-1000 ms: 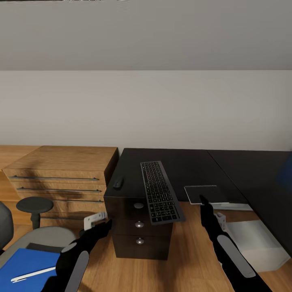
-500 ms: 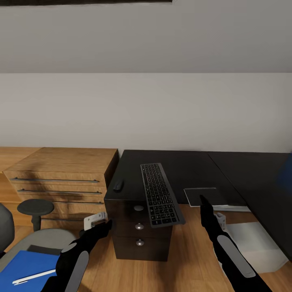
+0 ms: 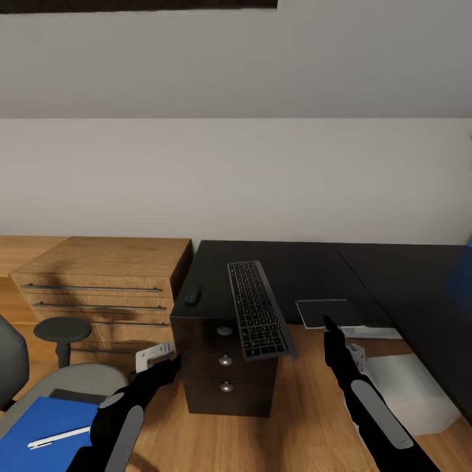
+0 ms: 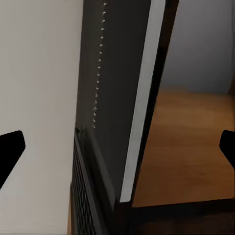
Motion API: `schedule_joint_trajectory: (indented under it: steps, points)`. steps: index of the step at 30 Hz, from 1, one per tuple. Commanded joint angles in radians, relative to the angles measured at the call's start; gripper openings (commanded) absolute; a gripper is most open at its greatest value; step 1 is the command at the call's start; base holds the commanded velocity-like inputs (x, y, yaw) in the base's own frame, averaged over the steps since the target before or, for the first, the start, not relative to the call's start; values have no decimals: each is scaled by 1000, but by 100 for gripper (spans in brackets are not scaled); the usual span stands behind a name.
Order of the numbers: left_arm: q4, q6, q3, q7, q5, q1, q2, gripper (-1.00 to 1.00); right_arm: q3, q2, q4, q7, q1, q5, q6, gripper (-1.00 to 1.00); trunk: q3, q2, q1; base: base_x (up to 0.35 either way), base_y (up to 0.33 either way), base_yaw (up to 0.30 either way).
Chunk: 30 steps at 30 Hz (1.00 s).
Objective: In the bedroom, organize the workspace by keeping the computer under the desk, ensuring the monitor is on the desk, placing the keyboard on the desk next to the monitor, placing the mouse on the desk next to the keyboard, moving the folder from the swivel chair onto the desk next to the mouse, stacking the notebook on top of the folder with the pen on top of the notebook, and positioning the swivel chair next to the desk.
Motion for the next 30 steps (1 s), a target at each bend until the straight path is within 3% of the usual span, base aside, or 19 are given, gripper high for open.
schedule_joint_trajectory:
  steps: [1,16,23,30]
  points:
    - [-1,3,-1,9,11,-1,0,100,4,-1,-1,-2,-1,-8,-9,100,-1,-1,-1,-276,0,0]
    - [-1,3,-1,9,11,-1,0,100,5,-1,-1,-3,-1,-7,-9,100,-1,-1,-1,-302,0,0]
    - [-1,3,-1,11,9,-1,-1,100,6,-1,0,-4,0,-6,-8,100,-1,-1,-1,-120,0,0]
    - [-1,2,-1,11,9,-1,-1,100,8,-1,10,-5,0,-3,-5,100,21,48,-27,-17,0,0]
